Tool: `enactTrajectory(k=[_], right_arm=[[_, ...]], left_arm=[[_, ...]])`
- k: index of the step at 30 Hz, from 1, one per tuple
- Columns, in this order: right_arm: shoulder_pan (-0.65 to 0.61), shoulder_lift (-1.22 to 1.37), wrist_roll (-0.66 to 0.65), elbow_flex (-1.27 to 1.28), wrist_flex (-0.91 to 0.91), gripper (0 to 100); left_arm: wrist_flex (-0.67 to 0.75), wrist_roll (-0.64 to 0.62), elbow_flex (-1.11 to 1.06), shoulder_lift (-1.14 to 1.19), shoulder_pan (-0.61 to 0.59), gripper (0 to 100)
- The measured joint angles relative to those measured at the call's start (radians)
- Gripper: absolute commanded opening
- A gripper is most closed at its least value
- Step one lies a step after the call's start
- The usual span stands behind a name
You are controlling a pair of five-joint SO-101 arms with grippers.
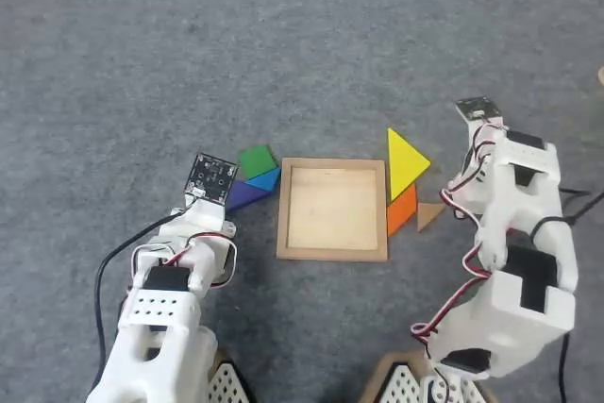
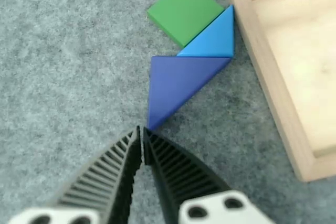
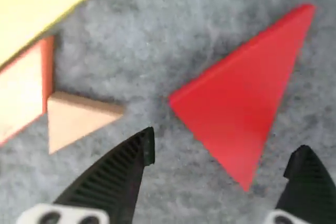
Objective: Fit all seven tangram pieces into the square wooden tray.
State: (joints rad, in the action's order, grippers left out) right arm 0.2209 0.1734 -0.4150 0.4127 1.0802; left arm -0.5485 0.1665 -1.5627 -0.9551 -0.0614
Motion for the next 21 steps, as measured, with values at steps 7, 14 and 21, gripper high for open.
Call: enactTrajectory(k=[7,14,21], right_arm=[[0.000,0.000,0.046,0.002,-0.020,38.8],[-0.014,-0.002,0.049,0.069,-0.091,38.7],[-0.015,-0.002,0.057,0.069,-0.100,38.7]], left_arm=[[0.000,0.000,0.000,0.000,0.000,1],[0.000,0.000,0.000,0.000,0.000,1],[0.000,0.000,0.000,0.000,0.000,1]])
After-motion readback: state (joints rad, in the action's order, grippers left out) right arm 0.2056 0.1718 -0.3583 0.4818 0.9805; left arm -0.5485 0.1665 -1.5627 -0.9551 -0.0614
